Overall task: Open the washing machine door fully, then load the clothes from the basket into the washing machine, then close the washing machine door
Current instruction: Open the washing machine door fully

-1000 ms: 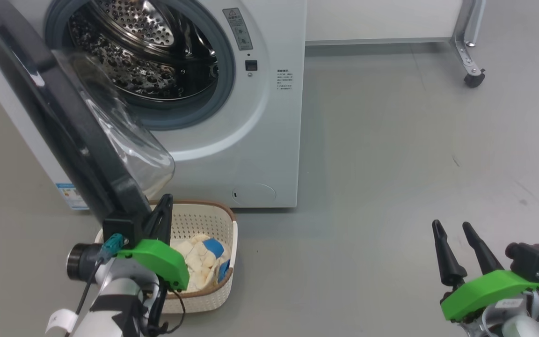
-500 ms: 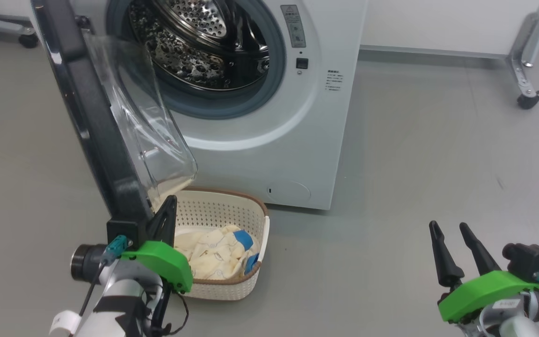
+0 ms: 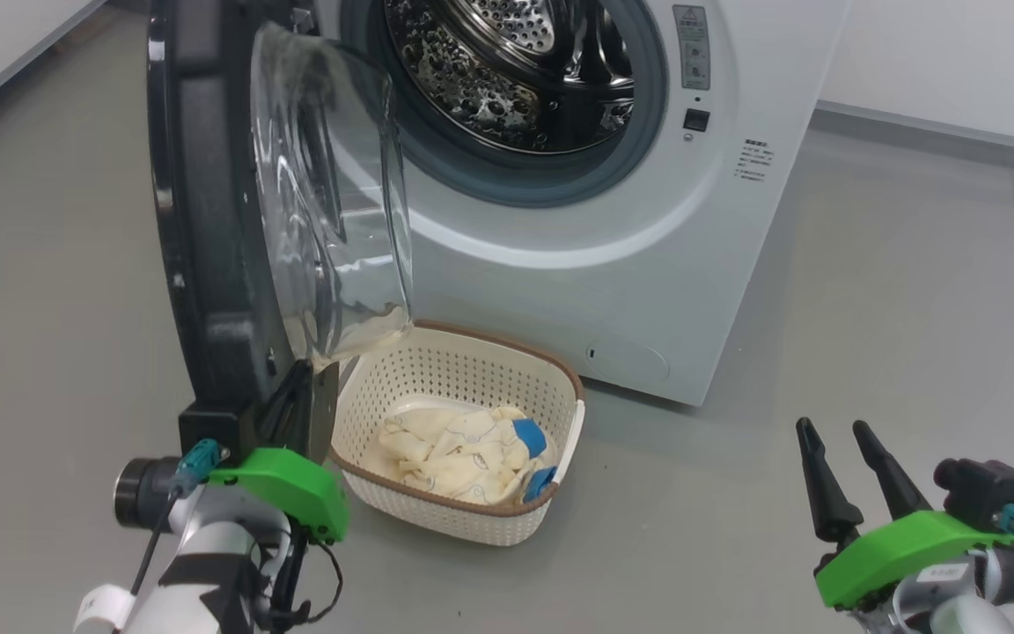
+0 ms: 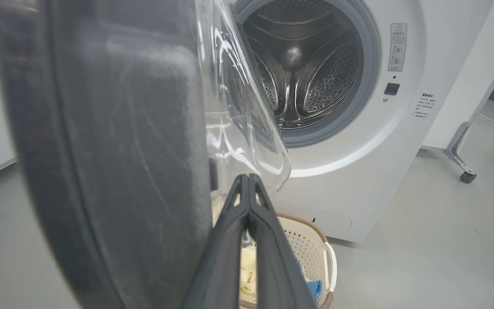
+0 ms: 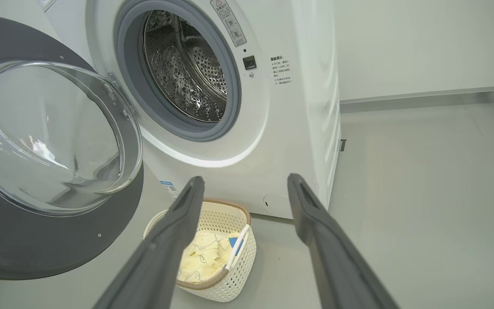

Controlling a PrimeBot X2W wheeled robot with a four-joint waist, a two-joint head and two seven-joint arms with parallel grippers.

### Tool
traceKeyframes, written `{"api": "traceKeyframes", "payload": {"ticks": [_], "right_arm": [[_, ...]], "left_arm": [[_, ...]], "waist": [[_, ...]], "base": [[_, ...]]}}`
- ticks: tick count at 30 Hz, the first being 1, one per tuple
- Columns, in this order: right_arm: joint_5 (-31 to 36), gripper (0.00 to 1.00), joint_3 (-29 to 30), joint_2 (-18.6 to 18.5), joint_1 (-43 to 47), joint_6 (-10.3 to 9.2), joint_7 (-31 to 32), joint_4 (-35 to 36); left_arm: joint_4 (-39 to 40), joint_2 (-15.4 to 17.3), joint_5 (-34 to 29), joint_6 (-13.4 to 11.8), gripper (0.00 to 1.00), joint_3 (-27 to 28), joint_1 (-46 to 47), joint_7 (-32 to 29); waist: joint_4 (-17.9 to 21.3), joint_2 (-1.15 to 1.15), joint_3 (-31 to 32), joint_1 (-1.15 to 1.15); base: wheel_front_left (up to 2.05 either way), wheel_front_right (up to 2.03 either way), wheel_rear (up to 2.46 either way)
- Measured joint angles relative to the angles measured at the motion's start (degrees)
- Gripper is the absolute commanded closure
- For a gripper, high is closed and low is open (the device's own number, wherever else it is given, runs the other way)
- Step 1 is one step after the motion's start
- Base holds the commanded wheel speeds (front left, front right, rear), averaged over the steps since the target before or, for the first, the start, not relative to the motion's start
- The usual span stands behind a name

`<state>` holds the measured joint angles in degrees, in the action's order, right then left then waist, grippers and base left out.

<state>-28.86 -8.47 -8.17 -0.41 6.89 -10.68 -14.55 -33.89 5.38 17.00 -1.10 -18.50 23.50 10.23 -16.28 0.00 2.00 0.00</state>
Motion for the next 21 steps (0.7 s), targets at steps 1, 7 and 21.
{"api": "traceKeyframes", "payload": {"ticks": [1,7,21], "right_arm": [[0.0,0.0,-0.1,0.0,0.0,0.0,0.0,0.0],[-0.1,0.0,-0.3,0.0,-0.1,0.0,0.0,0.0],[0.2,0.0,-1.2,-1.7,-4.4,0.0,1.2,2.4]], "left_arm": [[0.2,0.1,0.2,-0.1,1.0,0.1,0.0,0.0],[1.3,0.7,1.3,-1.2,1.0,1.3,0.0,0.0],[4.0,3.8,4.5,-3.6,1.0,7.3,0.6,1.5]], "waist": [[-0.5,0.0,-0.1,0.0],[-3.1,0.0,-1.2,0.0],[-5.4,0.0,-8.4,0.0]], "base": [[0.0,0.0,0.0],[0.0,0.0,0.0],[0.0,0.0,0.0]]}}
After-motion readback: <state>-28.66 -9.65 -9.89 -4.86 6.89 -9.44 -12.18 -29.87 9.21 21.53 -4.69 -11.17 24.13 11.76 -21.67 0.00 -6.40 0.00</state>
